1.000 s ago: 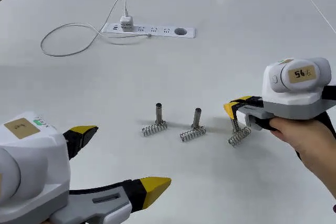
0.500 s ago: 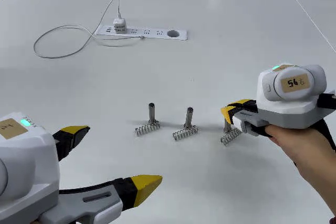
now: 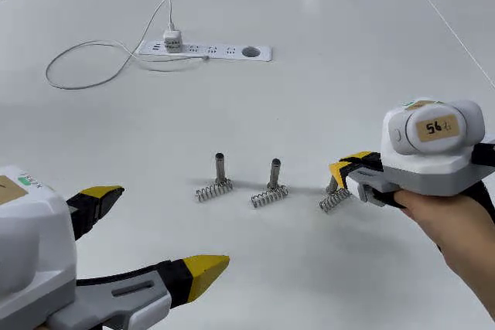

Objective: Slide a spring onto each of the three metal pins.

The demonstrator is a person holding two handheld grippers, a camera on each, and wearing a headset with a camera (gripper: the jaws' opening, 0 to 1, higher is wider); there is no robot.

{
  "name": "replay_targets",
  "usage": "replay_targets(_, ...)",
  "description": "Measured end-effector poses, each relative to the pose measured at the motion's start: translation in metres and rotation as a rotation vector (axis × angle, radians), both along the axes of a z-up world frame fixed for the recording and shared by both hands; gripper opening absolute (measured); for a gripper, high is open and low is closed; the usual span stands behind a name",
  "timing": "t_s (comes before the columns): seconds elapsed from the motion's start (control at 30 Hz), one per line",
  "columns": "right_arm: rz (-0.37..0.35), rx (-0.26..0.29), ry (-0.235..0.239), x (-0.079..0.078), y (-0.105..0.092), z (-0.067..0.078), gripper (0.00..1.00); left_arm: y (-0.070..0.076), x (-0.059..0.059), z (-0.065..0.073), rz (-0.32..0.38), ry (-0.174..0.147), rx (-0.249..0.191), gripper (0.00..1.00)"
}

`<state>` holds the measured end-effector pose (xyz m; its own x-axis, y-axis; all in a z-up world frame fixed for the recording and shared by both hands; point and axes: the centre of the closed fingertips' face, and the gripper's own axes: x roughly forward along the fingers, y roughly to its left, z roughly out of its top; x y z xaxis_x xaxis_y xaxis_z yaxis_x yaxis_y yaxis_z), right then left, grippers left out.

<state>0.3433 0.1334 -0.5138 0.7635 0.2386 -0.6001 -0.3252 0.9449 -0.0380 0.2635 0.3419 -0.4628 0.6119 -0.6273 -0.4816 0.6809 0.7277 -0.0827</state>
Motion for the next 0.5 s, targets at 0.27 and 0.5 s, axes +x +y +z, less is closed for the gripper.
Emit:
replay_targets(0.27, -0.022, 0.036, 0.018, 0.0019, -0.0013, -0.0006, 0.09, -0.0011, -0.0002, 0.0001, -0.002, -0.006, 0.004, 0.89)
replay_targets(0.5, -0.033, 0.087, 0.021, 0.0002, -0.0004, 0.0052, 0.20, 0.0007, 0.0016, 0.0001, 0.001, -0.013, 0.017, 0.88)
